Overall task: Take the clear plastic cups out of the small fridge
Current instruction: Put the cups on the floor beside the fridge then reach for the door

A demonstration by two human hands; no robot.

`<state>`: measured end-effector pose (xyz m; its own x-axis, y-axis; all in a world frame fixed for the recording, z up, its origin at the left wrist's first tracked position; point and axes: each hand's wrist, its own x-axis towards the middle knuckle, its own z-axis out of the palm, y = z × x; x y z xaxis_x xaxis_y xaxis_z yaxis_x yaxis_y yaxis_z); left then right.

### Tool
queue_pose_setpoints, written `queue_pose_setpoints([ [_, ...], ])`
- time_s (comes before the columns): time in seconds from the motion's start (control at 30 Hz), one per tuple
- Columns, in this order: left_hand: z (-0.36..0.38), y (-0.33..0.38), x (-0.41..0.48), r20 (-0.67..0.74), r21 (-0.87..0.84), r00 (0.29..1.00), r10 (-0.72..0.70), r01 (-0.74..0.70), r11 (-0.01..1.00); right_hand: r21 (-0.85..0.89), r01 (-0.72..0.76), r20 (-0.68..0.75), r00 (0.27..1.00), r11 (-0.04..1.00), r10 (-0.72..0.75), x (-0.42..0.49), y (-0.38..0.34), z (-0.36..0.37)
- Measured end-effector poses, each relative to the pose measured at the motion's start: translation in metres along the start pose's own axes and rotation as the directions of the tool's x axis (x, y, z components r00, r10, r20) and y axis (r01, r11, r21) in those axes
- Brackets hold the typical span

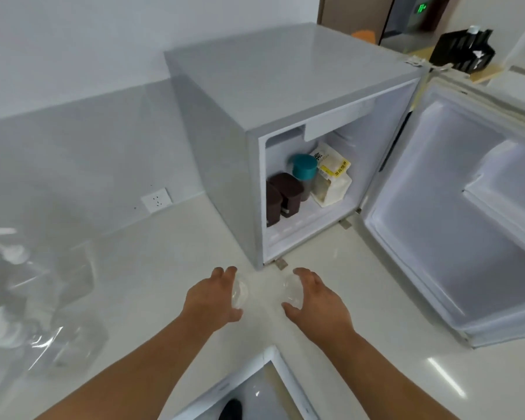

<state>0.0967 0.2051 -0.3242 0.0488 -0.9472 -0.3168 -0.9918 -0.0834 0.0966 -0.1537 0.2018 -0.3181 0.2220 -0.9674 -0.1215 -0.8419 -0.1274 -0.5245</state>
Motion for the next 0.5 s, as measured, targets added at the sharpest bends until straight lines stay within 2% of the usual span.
queue_pose_setpoints([
  [0.27, 0.029, -0.09, 0.041, 0.041, -0.011, 0.999, 0.006, -0.006, 1.0, -0.063, -0.011, 0.066, 0.998, 0.998, 0.015, 0.061, -0.063, 0.082],
  [0.5, 0.052, -0.123, 0.065, 0.084, 0.022, 0.996, 0.024, -0.026, 0.999, -0.102, -0.03, 0.097, 0.994, 0.994, 0.04, 0.082, -0.079, 0.126],
])
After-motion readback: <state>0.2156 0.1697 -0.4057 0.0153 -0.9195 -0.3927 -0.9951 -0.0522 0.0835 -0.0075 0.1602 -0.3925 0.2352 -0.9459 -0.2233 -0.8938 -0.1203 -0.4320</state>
